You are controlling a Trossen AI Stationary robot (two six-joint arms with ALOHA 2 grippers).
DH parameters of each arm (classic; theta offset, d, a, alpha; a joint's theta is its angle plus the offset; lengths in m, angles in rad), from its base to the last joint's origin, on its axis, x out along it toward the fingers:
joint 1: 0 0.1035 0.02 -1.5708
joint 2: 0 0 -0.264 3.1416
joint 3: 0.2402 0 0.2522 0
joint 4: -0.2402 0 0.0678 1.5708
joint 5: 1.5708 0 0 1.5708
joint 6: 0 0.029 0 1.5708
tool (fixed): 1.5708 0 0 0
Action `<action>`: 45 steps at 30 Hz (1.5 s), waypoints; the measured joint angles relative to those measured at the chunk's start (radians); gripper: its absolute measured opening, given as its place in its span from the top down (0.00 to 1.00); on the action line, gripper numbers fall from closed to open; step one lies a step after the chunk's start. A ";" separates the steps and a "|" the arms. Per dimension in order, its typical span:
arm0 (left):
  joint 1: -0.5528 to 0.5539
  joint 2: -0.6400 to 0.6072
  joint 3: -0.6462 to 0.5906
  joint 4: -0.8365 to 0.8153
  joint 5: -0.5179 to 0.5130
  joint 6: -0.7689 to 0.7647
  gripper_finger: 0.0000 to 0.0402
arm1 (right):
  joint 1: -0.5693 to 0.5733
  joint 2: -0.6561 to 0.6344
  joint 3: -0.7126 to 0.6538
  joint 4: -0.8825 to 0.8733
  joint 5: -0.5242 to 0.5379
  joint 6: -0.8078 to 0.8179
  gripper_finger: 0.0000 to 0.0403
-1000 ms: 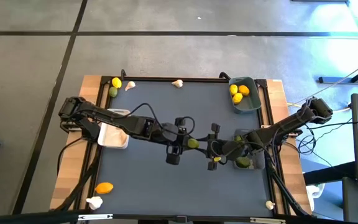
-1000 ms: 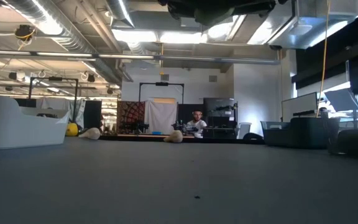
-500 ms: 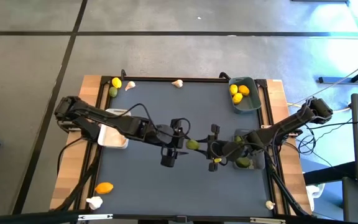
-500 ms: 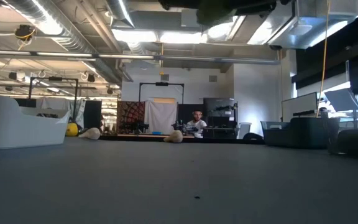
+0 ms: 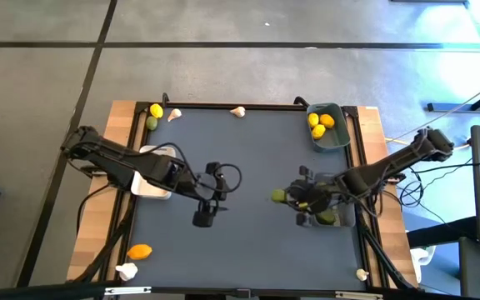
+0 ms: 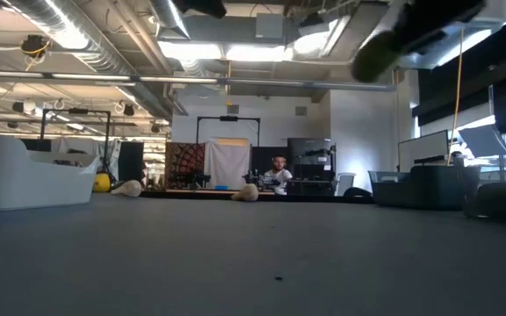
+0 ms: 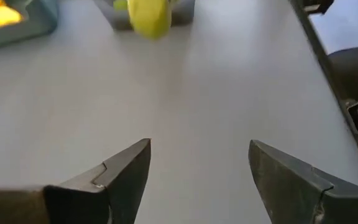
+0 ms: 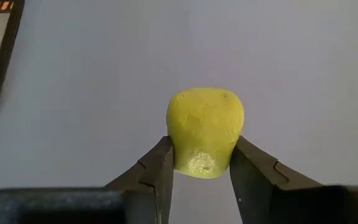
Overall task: Sort produce into baskets
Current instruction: Put the lime into the black bin
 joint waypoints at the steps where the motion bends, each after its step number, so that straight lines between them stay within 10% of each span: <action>1: -0.002 0.000 -0.002 -0.007 0.000 -0.008 0.34 | 0.002 -0.013 0.000 -0.037 -0.019 0.039 0.69; 22: -0.006 0.001 -0.017 -0.007 -0.001 -0.045 0.34 | 0.184 -0.105 0.000 -0.806 -0.091 0.877 0.69; 45: -0.007 0.002 -0.016 -0.015 -0.001 -0.055 0.34 | 0.182 -0.085 -0.259 -0.675 -0.132 0.968 0.68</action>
